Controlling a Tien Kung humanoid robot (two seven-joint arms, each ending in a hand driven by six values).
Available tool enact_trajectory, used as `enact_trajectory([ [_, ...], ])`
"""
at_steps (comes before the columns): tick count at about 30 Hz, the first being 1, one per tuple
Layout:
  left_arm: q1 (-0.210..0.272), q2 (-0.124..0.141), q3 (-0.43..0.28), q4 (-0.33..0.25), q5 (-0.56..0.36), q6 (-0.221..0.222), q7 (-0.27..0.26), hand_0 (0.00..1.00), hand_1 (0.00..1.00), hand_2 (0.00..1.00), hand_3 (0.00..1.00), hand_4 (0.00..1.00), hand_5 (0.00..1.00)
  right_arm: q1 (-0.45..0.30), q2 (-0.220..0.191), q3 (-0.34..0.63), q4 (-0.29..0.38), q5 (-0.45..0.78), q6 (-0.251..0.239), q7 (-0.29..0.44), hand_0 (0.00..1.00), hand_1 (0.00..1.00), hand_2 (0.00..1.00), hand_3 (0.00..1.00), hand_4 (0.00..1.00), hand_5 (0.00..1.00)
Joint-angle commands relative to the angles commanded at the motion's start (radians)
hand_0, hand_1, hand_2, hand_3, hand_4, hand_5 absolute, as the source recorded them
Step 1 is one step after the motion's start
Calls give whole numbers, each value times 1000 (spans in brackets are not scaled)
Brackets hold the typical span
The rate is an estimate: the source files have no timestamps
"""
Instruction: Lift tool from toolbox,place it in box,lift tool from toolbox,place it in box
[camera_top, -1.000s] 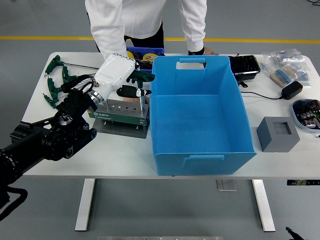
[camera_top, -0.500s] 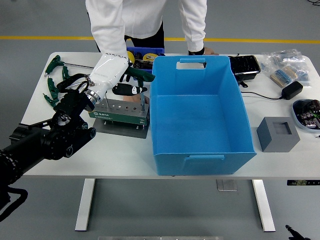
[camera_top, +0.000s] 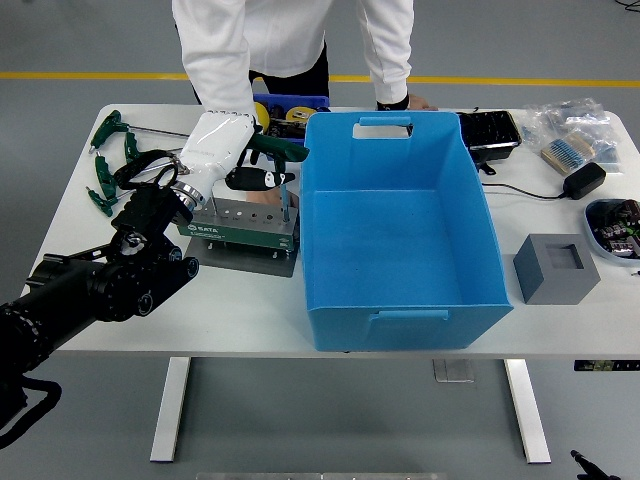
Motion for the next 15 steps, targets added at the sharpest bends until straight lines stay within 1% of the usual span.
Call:
enact_trajectory([
  [4, 0, 1, -1, -6, -15, 0, -13, 141, 14, 76, 97, 934, 620, -2, 0, 0, 0, 1, 0, 1, 663, 640, 707, 576, 834, 747],
  [5, 0, 2, -2, -9, -16, 0, -15, 134, 4, 68, 74, 864, 647, -2, 0, 0, 0, 1, 0, 1, 663, 640, 707, 575, 834, 747],
  [10, 2, 6, -6, -29, -16, 0, -29, 134, 4, 68, 74, 864, 647, -7, 0, 7, -1, -11, 0, -3, 663, 640, 707, 575, 834, 747],
  [11, 3, 7, -8, -36, -14, 0, -32, 129, 2, 65, 70, 792, 662, -7, 1, 10, 0, -16, 0, -5, 663, 641, 707, 575, 834, 747],
  [15, 6, 16, -12, -57, 3, 0, -36, 129, 2, 65, 70, 792, 662, -9, 2, 13, 0, -25, 1, -9, 663, 641, 707, 575, 834, 747],
])
